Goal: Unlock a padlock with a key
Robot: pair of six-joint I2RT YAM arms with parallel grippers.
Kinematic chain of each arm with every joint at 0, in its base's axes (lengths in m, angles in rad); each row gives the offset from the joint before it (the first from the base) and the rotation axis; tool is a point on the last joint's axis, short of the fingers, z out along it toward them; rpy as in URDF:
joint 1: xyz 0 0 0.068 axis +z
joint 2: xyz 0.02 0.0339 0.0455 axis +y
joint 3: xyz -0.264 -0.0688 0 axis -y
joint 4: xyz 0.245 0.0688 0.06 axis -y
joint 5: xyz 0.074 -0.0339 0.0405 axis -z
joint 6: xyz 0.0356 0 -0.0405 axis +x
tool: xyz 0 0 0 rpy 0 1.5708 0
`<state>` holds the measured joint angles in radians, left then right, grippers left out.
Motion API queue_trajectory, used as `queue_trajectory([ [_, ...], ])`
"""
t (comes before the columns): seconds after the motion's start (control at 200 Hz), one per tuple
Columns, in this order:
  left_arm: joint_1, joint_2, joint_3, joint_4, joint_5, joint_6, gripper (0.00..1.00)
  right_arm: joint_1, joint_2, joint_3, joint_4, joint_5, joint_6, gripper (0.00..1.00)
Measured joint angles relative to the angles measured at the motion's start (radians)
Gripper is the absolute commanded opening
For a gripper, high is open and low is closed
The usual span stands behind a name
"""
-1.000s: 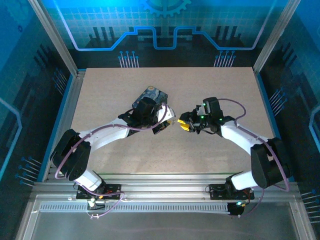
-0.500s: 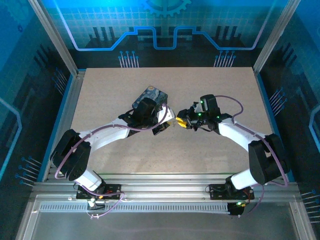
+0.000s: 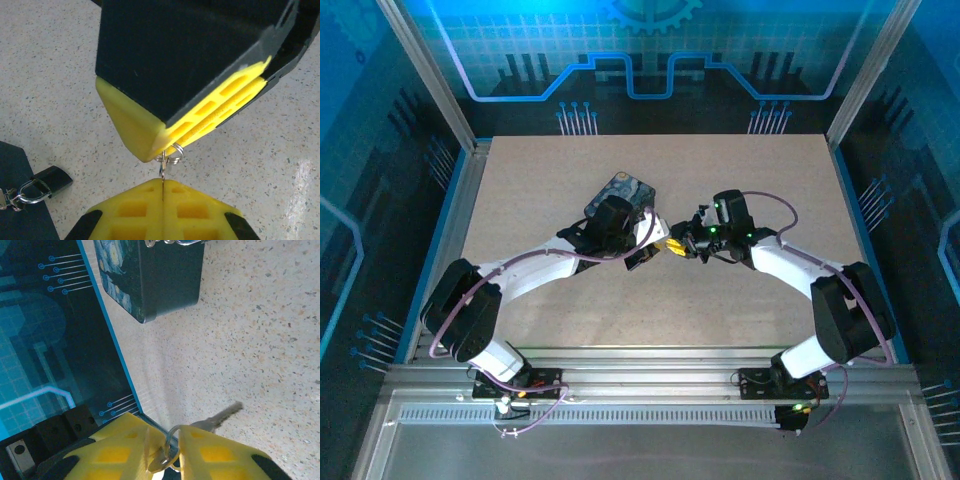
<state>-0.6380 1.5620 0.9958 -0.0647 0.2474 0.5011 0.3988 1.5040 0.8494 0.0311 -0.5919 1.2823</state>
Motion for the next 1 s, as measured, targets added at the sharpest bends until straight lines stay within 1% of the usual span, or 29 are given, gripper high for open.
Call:
queue_trajectory([
  [0.28,0.000,-0.006,-0.015,0.011,-0.008,0.000,0.00,0.000,0.000,0.000,-0.001,-0.003,0.004,0.02],
  [0.325,0.000,-0.008,-0.019,0.018,-0.009,0.000,0.00,0.000,0.000,0.000,-0.001,-0.003,-0.001,0.00],
  [0.405,0.000,-0.014,-0.030,0.030,-0.010,0.000,0.00,0.000,0.000,0.000,0.000,-0.004,-0.002,0.00],
  [0.475,0.000,-0.020,-0.040,0.045,-0.015,-0.003,0.12,0.000,0.000,0.000,0.000,-0.008,-0.007,0.00],
  [0.56,0.000,-0.023,-0.049,0.051,-0.026,-0.021,0.34,0.000,0.000,-0.001,0.002,-0.011,-0.010,0.00],
  [0.6,0.003,-0.025,-0.050,0.048,-0.031,-0.033,0.40,0.000,0.000,-0.003,0.005,-0.011,-0.011,0.00],
  [0.735,0.035,-0.038,-0.049,0.028,-0.018,-0.143,0.50,-0.001,0.000,-0.018,0.025,-0.009,-0.010,0.00],
  [0.865,0.087,-0.051,-0.042,0.004,0.040,-0.302,0.53,-0.005,0.000,-0.031,0.051,0.001,-0.010,0.00],
  [1.001,0.138,-0.052,-0.016,-0.010,0.124,-0.514,0.55,-0.008,0.000,-0.043,0.095,0.008,-0.006,0.00],
])
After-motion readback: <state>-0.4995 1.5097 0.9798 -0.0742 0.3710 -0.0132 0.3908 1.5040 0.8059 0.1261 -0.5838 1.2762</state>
